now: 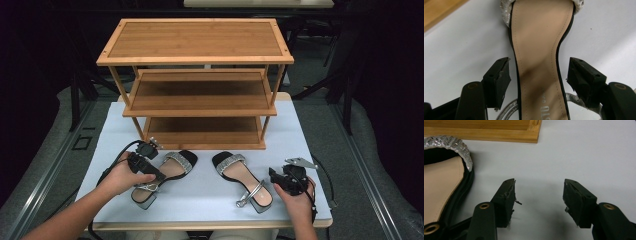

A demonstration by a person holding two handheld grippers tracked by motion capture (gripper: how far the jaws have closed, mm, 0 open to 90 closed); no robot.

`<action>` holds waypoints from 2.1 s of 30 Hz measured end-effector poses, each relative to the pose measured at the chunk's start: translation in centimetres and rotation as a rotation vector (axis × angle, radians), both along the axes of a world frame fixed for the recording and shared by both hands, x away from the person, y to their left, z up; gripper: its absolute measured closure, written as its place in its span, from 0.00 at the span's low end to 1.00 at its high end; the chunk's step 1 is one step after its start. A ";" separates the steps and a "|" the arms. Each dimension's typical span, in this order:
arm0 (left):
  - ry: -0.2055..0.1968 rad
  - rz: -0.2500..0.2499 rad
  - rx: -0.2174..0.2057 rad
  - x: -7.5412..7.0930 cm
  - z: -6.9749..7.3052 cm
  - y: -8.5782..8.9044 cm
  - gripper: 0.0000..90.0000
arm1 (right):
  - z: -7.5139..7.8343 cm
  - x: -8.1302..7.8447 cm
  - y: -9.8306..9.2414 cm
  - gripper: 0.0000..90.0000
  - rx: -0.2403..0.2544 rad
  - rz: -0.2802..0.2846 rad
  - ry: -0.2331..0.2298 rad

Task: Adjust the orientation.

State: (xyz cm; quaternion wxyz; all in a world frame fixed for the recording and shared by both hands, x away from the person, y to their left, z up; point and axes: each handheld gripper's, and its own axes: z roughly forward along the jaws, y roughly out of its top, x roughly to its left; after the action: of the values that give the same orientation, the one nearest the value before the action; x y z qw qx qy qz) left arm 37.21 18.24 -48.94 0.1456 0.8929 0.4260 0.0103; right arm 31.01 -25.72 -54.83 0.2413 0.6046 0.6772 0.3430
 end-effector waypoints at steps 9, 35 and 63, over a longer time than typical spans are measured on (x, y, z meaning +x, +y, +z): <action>0.040 -0.007 0.041 0.5 -0.8 -1.1 0.36 | -0.1 0.1 0.1 0.48 -0.001 0.000 -0.003; 0.062 0.011 0.136 0.9 -2.2 -1.8 0.43 | -0.2 0.1 0.1 0.48 0.010 0.010 0.008; 0.058 0.035 0.126 0.8 -2.2 -1.7 0.45 | -0.4 0.2 -0.1 0.48 0.025 0.013 0.013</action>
State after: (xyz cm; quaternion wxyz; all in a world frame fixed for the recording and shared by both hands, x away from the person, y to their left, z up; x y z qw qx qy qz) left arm 38.01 16.51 -51.09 0.0762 0.8927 0.4440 0.0138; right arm 31.18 -25.81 -55.21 0.2272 0.6052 0.6784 0.3491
